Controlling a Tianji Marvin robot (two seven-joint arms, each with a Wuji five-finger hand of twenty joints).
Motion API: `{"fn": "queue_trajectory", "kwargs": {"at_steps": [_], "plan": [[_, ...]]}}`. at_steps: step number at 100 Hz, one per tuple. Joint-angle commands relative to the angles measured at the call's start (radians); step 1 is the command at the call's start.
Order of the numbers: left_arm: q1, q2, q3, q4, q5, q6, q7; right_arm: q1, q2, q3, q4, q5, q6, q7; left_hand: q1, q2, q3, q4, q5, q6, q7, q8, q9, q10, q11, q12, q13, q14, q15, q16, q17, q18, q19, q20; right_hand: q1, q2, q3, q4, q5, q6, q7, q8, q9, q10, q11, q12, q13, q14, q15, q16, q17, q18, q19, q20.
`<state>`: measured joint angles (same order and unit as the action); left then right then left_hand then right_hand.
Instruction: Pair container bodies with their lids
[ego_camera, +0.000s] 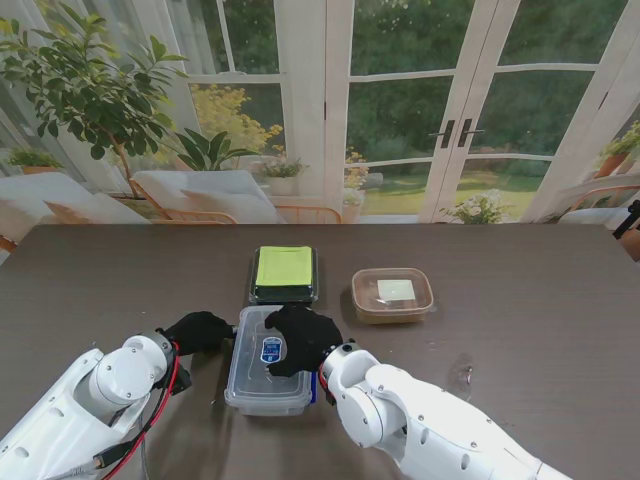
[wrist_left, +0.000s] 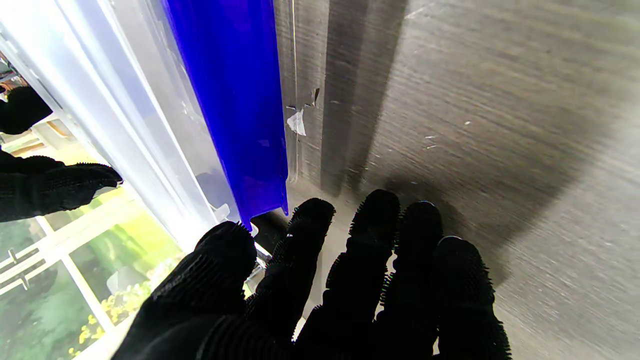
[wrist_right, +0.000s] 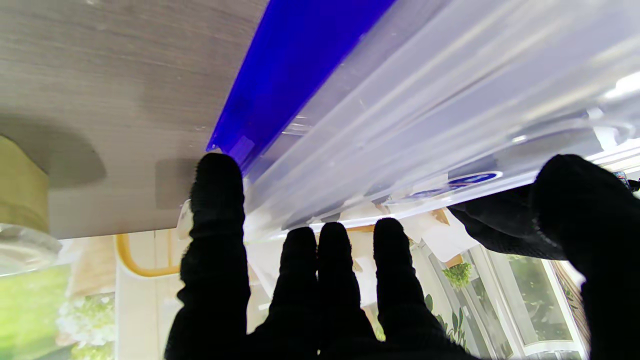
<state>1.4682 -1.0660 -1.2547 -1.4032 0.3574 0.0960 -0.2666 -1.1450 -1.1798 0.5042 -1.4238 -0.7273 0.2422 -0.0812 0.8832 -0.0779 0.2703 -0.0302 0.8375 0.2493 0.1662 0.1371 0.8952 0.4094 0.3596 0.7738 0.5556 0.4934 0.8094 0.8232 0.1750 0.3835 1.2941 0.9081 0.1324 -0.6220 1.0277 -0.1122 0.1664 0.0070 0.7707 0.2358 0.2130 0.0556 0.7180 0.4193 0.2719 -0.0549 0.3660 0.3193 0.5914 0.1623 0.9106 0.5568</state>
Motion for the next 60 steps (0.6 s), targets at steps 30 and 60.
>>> {"fn": "queue_trajectory", "kwargs": {"at_steps": [30,60], "plan": [[0.032,-0.02,-0.008,0.001,-0.004,-0.01,0.031,-0.048,0.014,0.01,0.018,-0.025,-0.007,-0.002,-0.036,-0.001,-0.054,-0.006,-0.038,-0.035,-0.027,-0.001,-0.009,0.03,-0.042,-0.028,0.001,0.068,-0.068,-0.041,-0.024,-0.012,-0.018,-0.012,-0.04,-0.08,0.023,-0.031,-0.046,-0.004,0.011,-0.011,-0.021,-0.016,0.009,-0.01,0.063,0.149,0.122,0.04,-0.557,-0.025,-0.019,-0.012],[0.041,-0.027,-0.02,-0.006,-0.041,-0.007,0.042,-0.049,0.011,0.002,0.025,-0.04,-0.014,-0.022,-0.033,0.0,-0.057,-0.006,-0.037,-0.036,-0.026,-0.001,-0.002,0.033,-0.051,-0.033,0.004,0.072,-0.075,-0.046,-0.024,-0.006,-0.017,-0.02,-0.053,-0.115,0.034,-0.041,-0.057,-0.012,0.001,-0.018,-0.042,-0.021,0.004,-0.012,0.054,0.163,0.112,0.038,-0.564,-0.021,-0.022,-0.015]]}}
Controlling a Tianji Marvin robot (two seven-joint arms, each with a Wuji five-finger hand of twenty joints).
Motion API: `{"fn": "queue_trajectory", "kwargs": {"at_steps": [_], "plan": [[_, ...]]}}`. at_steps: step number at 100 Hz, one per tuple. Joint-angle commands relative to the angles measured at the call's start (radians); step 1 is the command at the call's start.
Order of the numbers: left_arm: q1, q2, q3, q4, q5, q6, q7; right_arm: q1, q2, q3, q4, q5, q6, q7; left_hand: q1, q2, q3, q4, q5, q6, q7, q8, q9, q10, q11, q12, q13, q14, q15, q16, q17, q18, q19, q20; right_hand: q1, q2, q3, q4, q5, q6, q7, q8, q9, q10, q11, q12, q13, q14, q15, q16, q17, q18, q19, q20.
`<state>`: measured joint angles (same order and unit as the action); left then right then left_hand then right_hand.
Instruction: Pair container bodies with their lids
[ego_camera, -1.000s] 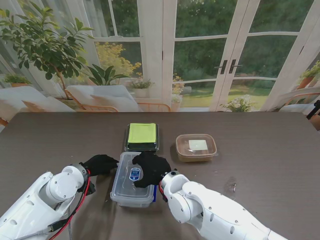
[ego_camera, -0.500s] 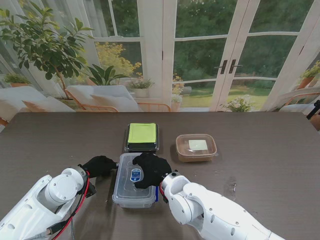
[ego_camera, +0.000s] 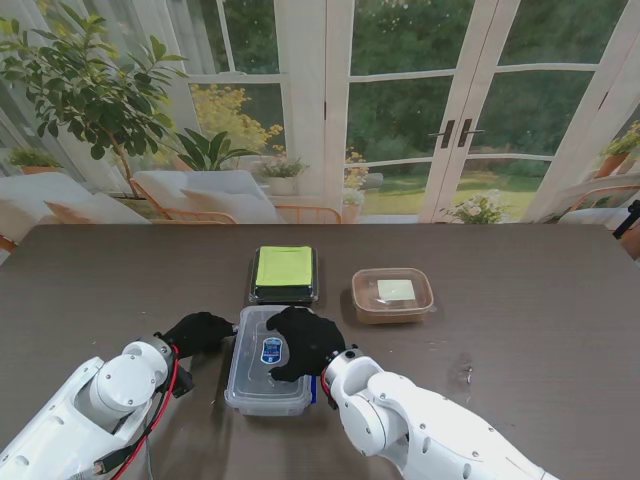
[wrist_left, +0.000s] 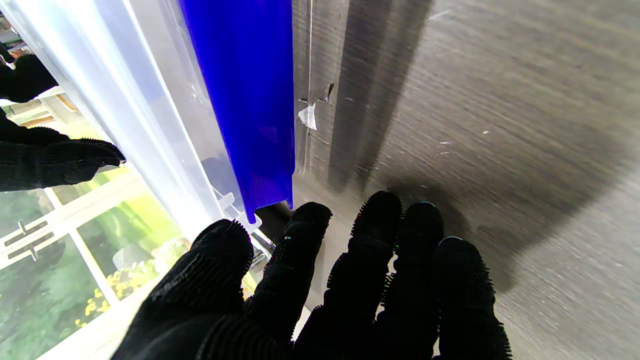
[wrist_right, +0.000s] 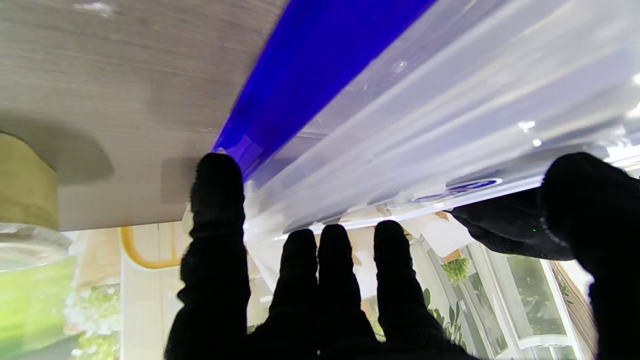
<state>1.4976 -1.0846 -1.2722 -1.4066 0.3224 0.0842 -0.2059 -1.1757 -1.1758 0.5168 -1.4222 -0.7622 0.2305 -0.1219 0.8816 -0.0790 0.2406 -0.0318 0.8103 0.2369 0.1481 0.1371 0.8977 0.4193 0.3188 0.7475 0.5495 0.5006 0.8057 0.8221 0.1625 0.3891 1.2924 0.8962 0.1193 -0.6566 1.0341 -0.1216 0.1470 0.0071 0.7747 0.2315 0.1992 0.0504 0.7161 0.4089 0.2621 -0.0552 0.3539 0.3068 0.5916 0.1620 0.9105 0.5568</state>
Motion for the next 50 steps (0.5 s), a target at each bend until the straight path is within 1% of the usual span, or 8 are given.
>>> {"fn": "queue_trajectory", "kwargs": {"at_steps": [1,17,31,50], "plan": [[0.012,-0.008,-0.002,-0.003,-0.007,0.006,-0.018,-0.018,0.007,-0.011,0.024,-0.006,-0.002,0.018,-0.031,0.001,-0.028,-0.005,-0.009,-0.023,-0.008,-0.001,-0.005,0.023,-0.01,-0.007,0.01,0.066,-0.072,-0.045,-0.012,-0.011,-0.015,-0.008,-0.041,-0.08,0.028,-0.033,-0.038,-0.013,-0.003,-0.014,-0.028,-0.016,0.005,-0.002,0.064,0.164,0.124,0.05,-0.564,-0.021,-0.023,-0.015],[0.014,-0.013,-0.004,-0.003,-0.039,0.019,-0.016,-0.01,0.006,-0.027,0.022,-0.018,0.006,0.016,-0.03,0.002,-0.031,-0.005,-0.012,-0.02,-0.009,-0.001,-0.006,0.03,-0.014,-0.007,0.008,0.071,-0.074,-0.044,-0.015,-0.01,-0.014,-0.01,-0.038,-0.091,0.037,-0.036,-0.036,-0.015,-0.005,-0.017,-0.027,-0.02,0.004,-0.003,0.063,0.16,0.121,0.05,-0.565,-0.022,-0.024,-0.015],[0.01,-0.017,0.0,0.006,-0.059,0.023,-0.01,-0.001,0.003,-0.04,0.028,-0.02,0.012,0.018,-0.027,0.004,-0.034,-0.005,-0.026,-0.029,-0.016,-0.005,-0.005,0.032,-0.018,-0.006,0.009,0.074,-0.073,-0.043,-0.016,-0.007,-0.013,-0.01,-0.035,-0.096,0.043,-0.037,-0.03,-0.011,-0.004,-0.017,-0.024,-0.019,0.006,-0.002,0.067,0.161,0.121,0.051,-0.564,-0.022,-0.023,-0.016],[0.005,-0.024,0.002,0.01,-0.101,0.037,-0.008,0.005,0.0,-0.049,0.042,-0.018,0.012,0.012,-0.025,0.007,-0.041,-0.005,-0.015,-0.029,-0.014,-0.006,0.001,0.037,-0.01,0.005,0.014,0.079,-0.057,-0.033,-0.012,-0.004,-0.004,-0.004,-0.032,-0.1,0.049,-0.037,-0.024,-0.008,-0.002,-0.017,-0.014,-0.019,0.008,-0.001,0.072,0.156,0.123,0.052,-0.561,-0.023,-0.022,-0.015]]}}
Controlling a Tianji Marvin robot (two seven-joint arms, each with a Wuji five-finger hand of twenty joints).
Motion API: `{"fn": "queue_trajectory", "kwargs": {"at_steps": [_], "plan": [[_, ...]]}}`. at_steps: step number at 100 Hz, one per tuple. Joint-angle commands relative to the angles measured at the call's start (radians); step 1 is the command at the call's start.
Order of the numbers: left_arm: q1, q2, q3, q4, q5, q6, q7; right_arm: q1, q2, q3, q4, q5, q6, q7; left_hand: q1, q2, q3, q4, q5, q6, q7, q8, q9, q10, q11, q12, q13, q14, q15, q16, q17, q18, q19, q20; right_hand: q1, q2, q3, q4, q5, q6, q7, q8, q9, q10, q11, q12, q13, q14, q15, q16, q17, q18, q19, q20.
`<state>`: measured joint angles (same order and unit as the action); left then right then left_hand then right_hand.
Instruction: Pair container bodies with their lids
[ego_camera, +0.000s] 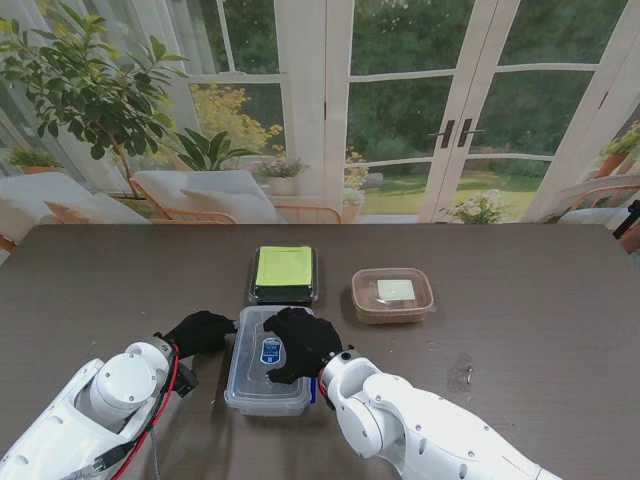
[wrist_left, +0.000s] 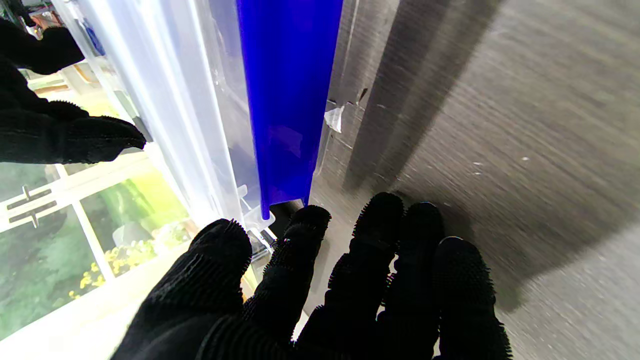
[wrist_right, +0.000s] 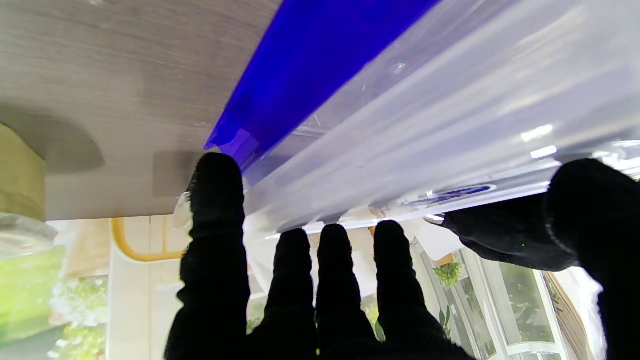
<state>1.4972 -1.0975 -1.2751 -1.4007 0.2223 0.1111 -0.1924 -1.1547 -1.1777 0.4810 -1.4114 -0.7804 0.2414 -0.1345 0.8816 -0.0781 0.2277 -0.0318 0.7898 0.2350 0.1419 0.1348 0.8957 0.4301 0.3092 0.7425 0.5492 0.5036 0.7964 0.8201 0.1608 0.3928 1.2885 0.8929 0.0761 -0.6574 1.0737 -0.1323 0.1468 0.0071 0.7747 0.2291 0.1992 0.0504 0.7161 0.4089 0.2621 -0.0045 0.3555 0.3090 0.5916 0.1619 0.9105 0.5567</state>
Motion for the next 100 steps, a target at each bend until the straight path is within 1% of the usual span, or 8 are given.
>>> {"fn": "queue_trajectory", "kwargs": {"at_steps": [1,14,28,64,73,87,93,100], "plan": [[0.006,-0.011,0.005,0.004,-0.003,0.012,-0.022,-0.015,0.001,-0.014,0.032,0.0,0.001,0.025,-0.025,0.006,-0.028,-0.005,0.007,-0.027,-0.007,-0.004,0.003,0.026,0.0,0.011,0.014,0.077,-0.046,-0.03,-0.01,-0.008,0.0,0.0,0.011,-0.099,0.01,-0.026,-0.024,-0.008,-0.002,-0.015,-0.014,-0.018,0.008,-0.001,0.072,0.105,0.122,0.05,-0.561,-0.023,-0.022,-0.015],[0.006,-0.014,0.005,-0.005,-0.036,0.037,-0.029,-0.011,-0.003,-0.02,0.047,0.007,-0.002,0.021,-0.026,0.01,-0.036,-0.006,0.035,-0.018,0.008,0.003,-0.005,0.029,0.003,0.02,0.005,0.08,-0.042,-0.024,-0.018,-0.011,0.001,0.006,0.011,-0.096,0.012,-0.026,-0.023,-0.006,-0.002,-0.015,-0.011,-0.019,0.007,-0.002,0.074,0.1,0.123,0.051,-0.56,-0.024,-0.022,-0.015],[0.008,-0.013,0.007,-0.012,-0.042,0.054,-0.036,-0.006,-0.007,-0.025,0.061,0.017,-0.003,0.017,-0.027,0.014,-0.045,-0.006,0.053,-0.007,0.021,0.012,-0.015,0.032,-0.002,0.023,-0.003,0.081,-0.046,-0.024,-0.025,-0.014,-0.002,0.01,0.012,-0.095,0.011,-0.026,-0.022,-0.004,-0.001,-0.014,-0.008,-0.018,0.007,-0.001,0.076,0.102,0.124,0.051,-0.56,-0.023,-0.022,-0.016],[0.011,-0.014,0.01,-0.035,-0.047,0.105,-0.04,-0.01,-0.003,-0.017,0.051,0.021,0.0,0.028,-0.019,0.021,-0.067,-0.004,-0.044,-0.058,-0.054,-0.024,-0.03,0.037,-0.014,0.026,-0.012,0.082,-0.051,-0.022,-0.037,-0.018,-0.007,0.016,0.017,-0.09,0.012,-0.024,-0.021,0.0,0.002,-0.013,-0.002,-0.015,0.007,-0.001,0.09,0.1,0.136,0.056,-0.559,-0.024,-0.02,-0.016],[0.005,-0.012,0.015,-0.032,-0.044,0.108,-0.047,-0.013,-0.002,-0.014,0.048,0.022,0.001,0.031,-0.017,0.023,-0.073,-0.003,-0.063,-0.084,-0.076,-0.037,-0.032,0.037,-0.015,0.028,-0.011,0.081,-0.05,-0.021,-0.037,-0.018,-0.008,0.018,0.017,-0.09,0.012,-0.024,-0.021,0.0,0.002,-0.013,0.001,-0.016,0.008,-0.001,0.092,0.101,0.142,0.059,-0.558,-0.023,-0.019,-0.016],[-0.009,-0.007,0.028,-0.025,-0.04,0.118,-0.071,-0.017,0.001,-0.008,0.04,0.023,0.002,0.038,-0.016,0.027,-0.082,-0.003,-0.118,-0.094,-0.104,-0.051,-0.04,0.037,-0.019,0.03,-0.015,0.078,-0.052,-0.021,-0.041,-0.021,-0.01,0.018,0.02,-0.086,0.012,-0.023,-0.021,0.0,0.003,-0.012,0.004,-0.014,0.008,-0.001,0.095,0.104,0.148,0.061,-0.559,-0.024,-0.019,-0.017],[-0.014,-0.006,0.033,-0.02,-0.043,0.119,-0.077,-0.018,0.002,-0.007,0.038,0.024,0.002,0.04,-0.013,0.027,-0.085,-0.002,-0.107,-0.086,-0.1,-0.051,-0.037,0.037,-0.018,0.032,-0.015,0.08,-0.051,-0.02,-0.041,-0.023,-0.011,0.018,0.02,-0.084,0.011,-0.022,-0.021,0.001,0.004,-0.012,0.005,-0.014,0.007,-0.001,0.097,0.102,0.149,0.062,-0.558,-0.024,-0.019,-0.017],[-0.017,-0.006,0.036,-0.019,-0.044,0.121,-0.08,-0.018,0.002,-0.006,0.038,0.024,0.003,0.041,-0.012,0.029,-0.089,-0.002,-0.043,-0.06,-0.075,-0.044,-0.034,0.038,-0.017,0.035,-0.011,0.079,-0.049,-0.019,-0.039,-0.021,-0.01,0.019,0.02,-0.083,0.01,-0.022,-0.021,0.003,0.004,-0.012,0.004,-0.013,0.007,-0.001,0.098,0.103,0.151,0.063,-0.558,-0.023,-0.018,-0.017]]}}
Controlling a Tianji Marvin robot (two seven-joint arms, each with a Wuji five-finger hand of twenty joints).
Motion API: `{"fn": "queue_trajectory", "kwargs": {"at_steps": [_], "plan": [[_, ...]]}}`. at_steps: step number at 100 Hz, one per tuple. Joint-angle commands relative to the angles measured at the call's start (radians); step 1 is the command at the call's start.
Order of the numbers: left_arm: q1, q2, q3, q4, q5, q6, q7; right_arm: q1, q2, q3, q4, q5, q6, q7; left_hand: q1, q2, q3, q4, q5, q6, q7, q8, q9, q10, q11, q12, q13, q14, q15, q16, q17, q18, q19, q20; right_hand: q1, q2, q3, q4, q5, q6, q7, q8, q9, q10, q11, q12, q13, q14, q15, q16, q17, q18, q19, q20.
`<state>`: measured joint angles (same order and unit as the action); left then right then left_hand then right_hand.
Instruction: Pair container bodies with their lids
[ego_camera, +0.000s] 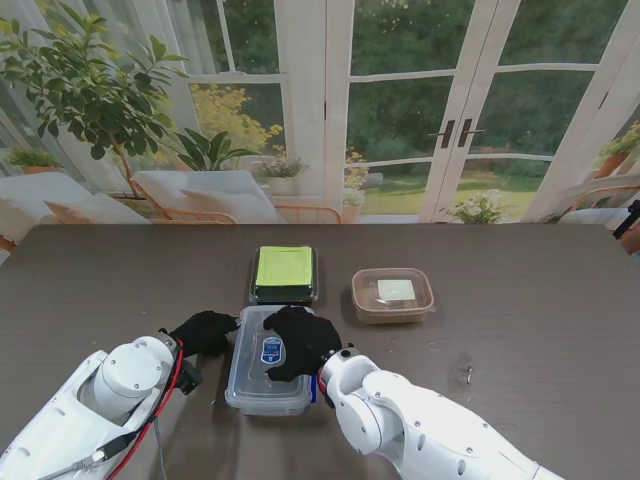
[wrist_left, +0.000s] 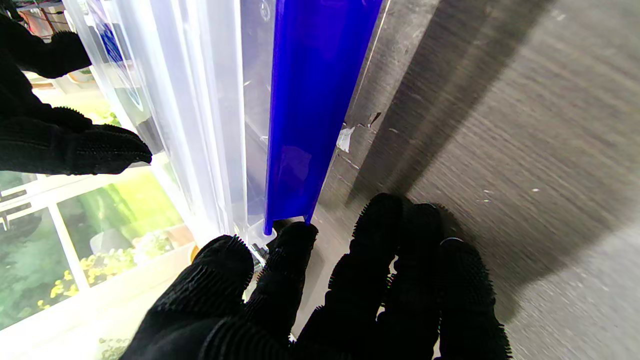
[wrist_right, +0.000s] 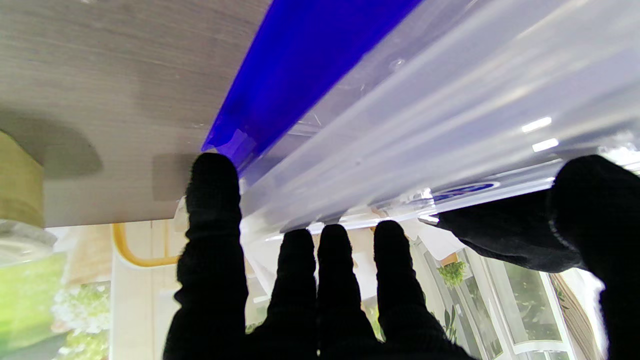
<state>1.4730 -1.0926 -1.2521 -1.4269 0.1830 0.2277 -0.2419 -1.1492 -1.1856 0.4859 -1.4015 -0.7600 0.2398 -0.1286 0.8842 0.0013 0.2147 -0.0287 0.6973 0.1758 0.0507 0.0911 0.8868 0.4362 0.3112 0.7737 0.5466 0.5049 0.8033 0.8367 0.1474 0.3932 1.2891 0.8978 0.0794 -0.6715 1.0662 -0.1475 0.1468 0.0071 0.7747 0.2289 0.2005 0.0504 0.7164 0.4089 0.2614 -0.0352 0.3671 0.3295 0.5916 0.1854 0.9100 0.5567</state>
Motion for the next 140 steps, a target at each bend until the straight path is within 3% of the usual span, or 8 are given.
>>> {"fn": "queue_trajectory", "kwargs": {"at_steps": [1,10,25,69,85,106,123,140], "plan": [[0.007,-0.01,0.014,0.008,-0.005,0.004,-0.031,-0.023,0.01,-0.01,0.028,0.004,0.005,0.036,-0.015,-0.05,-0.077,-0.005,0.06,0.002,0.02,0.001,-0.025,0.032,-0.019,0.004,-0.009,0.078,-0.056,-0.035,-0.025,-0.021,-0.01,0.014,0.016,-0.068,0.017,-0.007,-0.021,0.003,0.004,-0.012,0.003,-0.014,0.006,-0.001,0.098,0.133,0.139,0.042,-0.558,-0.047,-0.018,-0.017],[0.011,-0.009,0.011,0.004,-0.001,0.005,-0.033,-0.024,0.011,-0.009,0.026,0.006,0.006,0.039,-0.011,-0.049,-0.085,-0.005,0.158,0.041,0.092,0.033,-0.024,0.034,-0.021,0.006,-0.009,0.078,-0.056,-0.034,-0.023,-0.021,-0.011,0.015,0.018,-0.067,0.017,-0.006,-0.022,0.003,0.003,-0.012,0.004,-0.013,0.007,-0.001,0.099,0.135,0.14,0.043,-0.559,-0.047,-0.018,-0.017],[0.024,-0.01,0.002,-0.01,0.001,0.014,-0.028,-0.025,0.011,-0.008,0.024,0.007,0.006,0.042,-0.007,-0.048,-0.094,-0.004,0.223,0.097,0.159,0.078,-0.024,0.037,-0.026,0.001,-0.01,0.081,-0.06,-0.036,-0.026,-0.019,-0.013,0.014,0.018,-0.065,0.015,-0.005,-0.023,0.004,0.003,-0.012,0.003,-0.013,0.006,-0.001,0.099,0.134,0.14,0.043,-0.559,-0.047,-0.018,-0.018],[0.072,-0.031,-0.043,-0.055,-0.044,0.013,0.049,-0.032,0.014,-0.008,0.013,0.007,0.005,0.048,0.002,-0.055,-0.091,-0.004,0.242,0.126,0.187,0.152,-0.011,0.042,-0.074,-0.047,-0.019,0.085,-0.1,-0.063,-0.038,-0.01,-0.026,-0.001,0.018,-0.06,0.011,-0.004,-0.028,0.005,0.002,-0.013,-0.003,-0.01,0.006,-0.001,0.099,0.135,0.14,0.043,-0.56,-0.047,-0.018,-0.019],[0.087,-0.035,-0.056,-0.077,-0.047,0.028,0.068,-0.034,0.015,-0.008,0.007,0.007,0.009,0.052,0.002,-0.054,-0.089,-0.005,0.229,0.142,0.174,0.157,0.0,0.043,-0.102,-0.074,-0.021,0.086,-0.127,-0.081,-0.046,-0.003,-0.036,-0.014,0.018,-0.057,0.008,-0.004,-0.029,0.005,0.002,-0.013,-0.004,-0.011,0.006,-0.001,0.1,0.135,0.141,0.043,-0.56,-0.048,-0.018,-0.019],[0.087,-0.042,-0.049,-0.12,-0.076,0.155,0.072,-0.036,0.016,-0.008,0.002,0.007,0.011,0.053,-0.006,-0.061,-0.082,-0.006,0.13,0.238,0.082,0.099,-0.019,0.076,-0.15,-0.23,-0.02,0.09,-0.292,-0.208,-0.041,0.038,-0.114,-0.102,0.019,-0.052,0.006,-0.002,-0.029,0.005,0.002,-0.014,-0.004,-0.011,0.006,-0.001,0.101,0.136,0.141,0.043,-0.561,-0.047,-0.018,-0.02],[0.088,-0.05,-0.045,-0.118,-0.055,0.163,0.115,-0.038,0.016,-0.009,-0.001,0.006,0.01,0.053,-0.009,-0.063,-0.076,-0.006,0.07,0.235,0.039,0.06,-0.011,0.075,-0.139,-0.241,-0.01,0.095,-0.281,-0.201,-0.025,0.053,-0.108,-0.106,0.016,-0.048,0.002,-0.002,-0.029,0.005,0.002,-0.014,-0.004,-0.012,0.006,-0.002,0.102,0.135,0.14,0.043,-0.561,-0.047,-0.018,-0.02],[0.068,-0.051,-0.036,-0.093,-0.074,0.168,0.103,-0.038,0.016,-0.009,-0.002,0.008,0.012,0.055,-0.013,-0.059,-0.077,-0.007,0.056,0.205,0.032,0.029,-0.012,0.068,-0.12,-0.208,-0.018,0.097,-0.249,-0.174,-0.038,0.035,-0.08,-0.098,0.017,-0.045,-0.001,-0.001,-0.028,0.005,0.002,-0.014,-0.005,-0.01,0.006,-0.002,0.103,0.135,0.14,0.043,-0.562,-0.048,-0.018,-0.02]]}}
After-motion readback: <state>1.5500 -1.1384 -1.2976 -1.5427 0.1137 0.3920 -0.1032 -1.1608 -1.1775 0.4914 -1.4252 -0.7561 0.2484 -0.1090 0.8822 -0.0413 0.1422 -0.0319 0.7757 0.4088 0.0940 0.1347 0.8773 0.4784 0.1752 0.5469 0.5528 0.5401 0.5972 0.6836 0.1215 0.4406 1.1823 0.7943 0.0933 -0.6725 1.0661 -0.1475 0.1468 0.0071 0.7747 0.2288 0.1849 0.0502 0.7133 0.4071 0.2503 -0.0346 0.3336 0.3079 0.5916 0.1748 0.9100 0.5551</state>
